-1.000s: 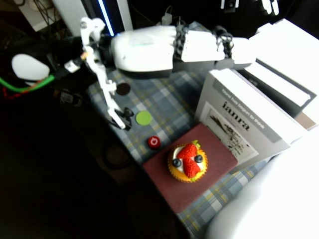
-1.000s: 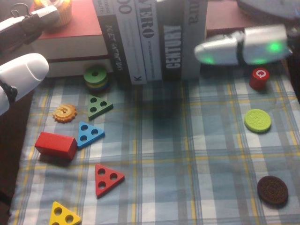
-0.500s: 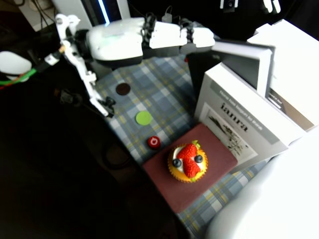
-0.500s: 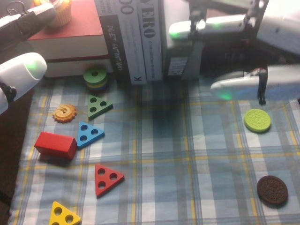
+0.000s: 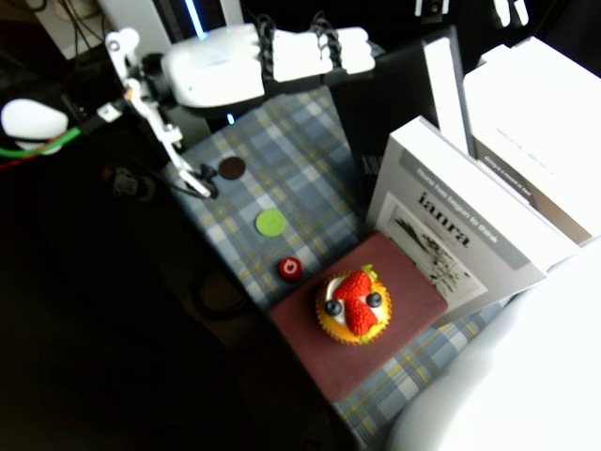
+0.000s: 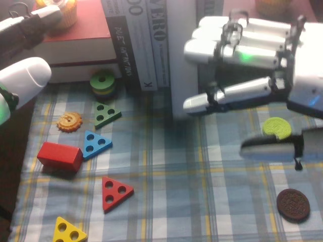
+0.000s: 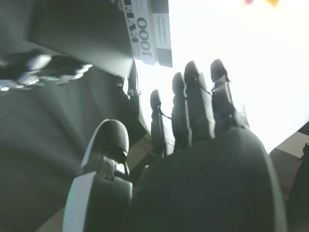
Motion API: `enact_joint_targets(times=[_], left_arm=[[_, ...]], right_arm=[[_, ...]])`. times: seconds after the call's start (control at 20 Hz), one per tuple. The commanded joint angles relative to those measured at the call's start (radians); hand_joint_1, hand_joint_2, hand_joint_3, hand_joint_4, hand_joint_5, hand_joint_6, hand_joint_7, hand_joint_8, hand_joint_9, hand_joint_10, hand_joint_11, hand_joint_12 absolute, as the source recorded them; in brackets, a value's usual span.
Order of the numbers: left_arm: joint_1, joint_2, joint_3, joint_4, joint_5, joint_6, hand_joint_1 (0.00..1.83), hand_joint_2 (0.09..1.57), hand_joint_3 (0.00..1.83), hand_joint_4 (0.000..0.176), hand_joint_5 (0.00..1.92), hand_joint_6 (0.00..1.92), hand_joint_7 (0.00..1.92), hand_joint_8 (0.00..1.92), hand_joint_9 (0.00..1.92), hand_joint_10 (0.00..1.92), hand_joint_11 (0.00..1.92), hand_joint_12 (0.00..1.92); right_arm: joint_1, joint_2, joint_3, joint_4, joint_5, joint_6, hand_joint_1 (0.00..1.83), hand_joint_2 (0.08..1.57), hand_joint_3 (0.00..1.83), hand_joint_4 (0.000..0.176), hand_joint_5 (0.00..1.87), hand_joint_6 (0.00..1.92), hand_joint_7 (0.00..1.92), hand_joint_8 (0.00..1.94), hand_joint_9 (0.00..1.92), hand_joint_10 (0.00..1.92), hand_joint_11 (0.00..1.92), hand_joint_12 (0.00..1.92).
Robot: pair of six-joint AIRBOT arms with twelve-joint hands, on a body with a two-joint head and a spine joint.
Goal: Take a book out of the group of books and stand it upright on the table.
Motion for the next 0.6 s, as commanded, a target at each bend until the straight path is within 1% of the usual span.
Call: enact_joint_targets(times=[0.0, 0.05, 0.1, 0.15, 0.2, 0.25, 0.3, 0.35, 0.4, 0.45, 0.5, 0.55], left_arm=[[-0.004, 0.000, -0.002, 0.006, -0.124, -0.007, 0.20, 1.42, 0.00, 0.159, 0.38, 0.00, 0.32, 0.00, 0.36, 0.01, 0.11, 0.20], [-0.004, 0.000, -0.002, 0.006, -0.124, -0.007, 0.20, 1.42, 0.00, 0.158, 0.38, 0.00, 0.32, 0.00, 0.35, 0.01, 0.10, 0.20], [-0.004, 0.000, -0.003, 0.006, -0.126, -0.007, 0.18, 1.42, 0.00, 0.159, 0.38, 0.00, 0.32, 0.00, 0.34, 0.00, 0.10, 0.19], [-0.003, 0.000, -0.004, 0.005, -0.129, -0.007, 0.19, 1.42, 0.00, 0.145, 0.39, 0.00, 0.32, 0.00, 0.33, 0.00, 0.10, 0.19], [-0.001, 0.000, -0.005, 0.004, -0.132, -0.007, 0.19, 1.42, 0.00, 0.143, 0.39, 0.00, 0.32, 0.00, 0.33, 0.00, 0.10, 0.19], [0.001, 0.000, -0.006, 0.002, -0.136, -0.007, 0.19, 1.42, 0.00, 0.152, 0.39, 0.00, 0.32, 0.00, 0.33, 0.00, 0.09, 0.19], [0.002, 0.000, -0.007, 0.000, -0.138, -0.007, 0.19, 1.42, 0.00, 0.155, 0.39, 0.00, 0.32, 0.00, 0.34, 0.00, 0.09, 0.19], [0.003, 0.000, -0.008, -0.001, -0.139, -0.007, 0.19, 1.42, 0.00, 0.152, 0.39, 0.00, 0.31, 0.00, 0.33, 0.00, 0.10, 0.19], [0.004, 0.000, -0.008, -0.001, -0.139, -0.007, 0.16, 1.42, 0.00, 0.156, 0.37, 0.00, 0.30, 0.00, 0.32, 0.00, 0.10, 0.19], [0.004, 0.000, -0.008, -0.001, -0.140, -0.007, 0.15, 1.42, 0.00, 0.159, 0.36, 0.00, 0.30, 0.00, 0.32, 0.00, 0.11, 0.19], [0.004, 0.001, -0.008, -0.001, -0.150, -0.009, 0.16, 1.42, 0.00, 0.156, 0.37, 0.00, 0.31, 0.00, 0.33, 0.00, 0.13, 0.19], [0.004, 0.001, -0.008, -0.001, -0.154, -0.011, 0.16, 1.42, 0.00, 0.156, 0.37, 0.00, 0.31, 0.00, 0.33, 0.00, 0.13, 0.19]], right_arm=[[0.005, -0.001, -0.001, 0.058, 0.163, 0.012, 0.50, 1.24, 0.02, 0.000, 0.41, 0.00, 0.24, 0.01, 0.08, 0.02, 0.00, 0.00], [0.002, 0.002, -0.001, 0.058, 0.179, 0.017, 0.62, 1.15, 0.00, 0.006, 0.38, 0.00, 0.21, 0.01, 0.05, 0.01, 0.00, 0.00], [0.001, 0.008, -0.003, 0.056, 0.203, 0.022, 0.58, 1.18, 0.00, 0.026, 0.40, 0.01, 0.20, 0.00, 0.06, 0.01, 0.00, 0.00], [-0.001, 0.017, -0.007, 0.054, 0.225, 0.024, 0.11, 1.26, 0.02, 0.007, 0.27, 0.00, 0.21, 0.00, 0.23, 0.01, 0.25, 0.14], [-0.003, 0.034, -0.016, 0.051, 0.263, 0.025, 0.13, 1.47, 0.00, 0.000, 0.42, 0.07, 0.36, 0.03, 0.26, 0.01, 0.05, 0.62], [-0.003, 0.046, -0.021, 0.048, 0.298, 0.025, 0.33, 1.49, 0.00, 0.000, 0.56, 0.13, 0.51, 0.06, 0.41, 0.07, 0.01, 1.07], [-0.004, 0.054, -0.023, 0.047, 0.329, 0.025, 0.62, 1.53, 0.00, 0.000, 0.37, 1.56, 0.57, 0.17, 0.27, 0.83, 0.00, 1.74], [-0.004, 0.059, -0.023, 0.047, 0.364, 0.022, 0.60, 1.54, 0.00, 0.000, 0.33, 1.85, 0.36, 0.80, 0.14, 1.52, 0.11, 1.88], [-0.003, 0.063, -0.023, 0.059, 0.394, 0.006, 0.45, 1.49, 0.00, 0.000, 0.19, 1.06, 0.37, 0.74, 0.14, 1.46, 0.11, 1.91], [-0.003, 0.064, -0.023, 0.074, 0.413, -0.012, 0.13, 1.53, 0.00, 0.029, 0.24, 0.94, 0.44, 1.05, 0.30, 1.64, 0.37, 1.92], [-0.004, 0.062, -0.023, 0.117, 0.428, -0.052, 0.03, 1.40, 0.00, 0.000, 0.24, 0.57, 0.46, 0.66, 0.48, 0.95, 0.41, 1.52], [-0.004, 0.060, -0.021, 0.137, 0.429, -0.062, 0.03, 1.40, 0.00, 0.000, 0.24, 0.57, 0.46, 0.66, 0.48, 0.95, 0.41, 1.52]])
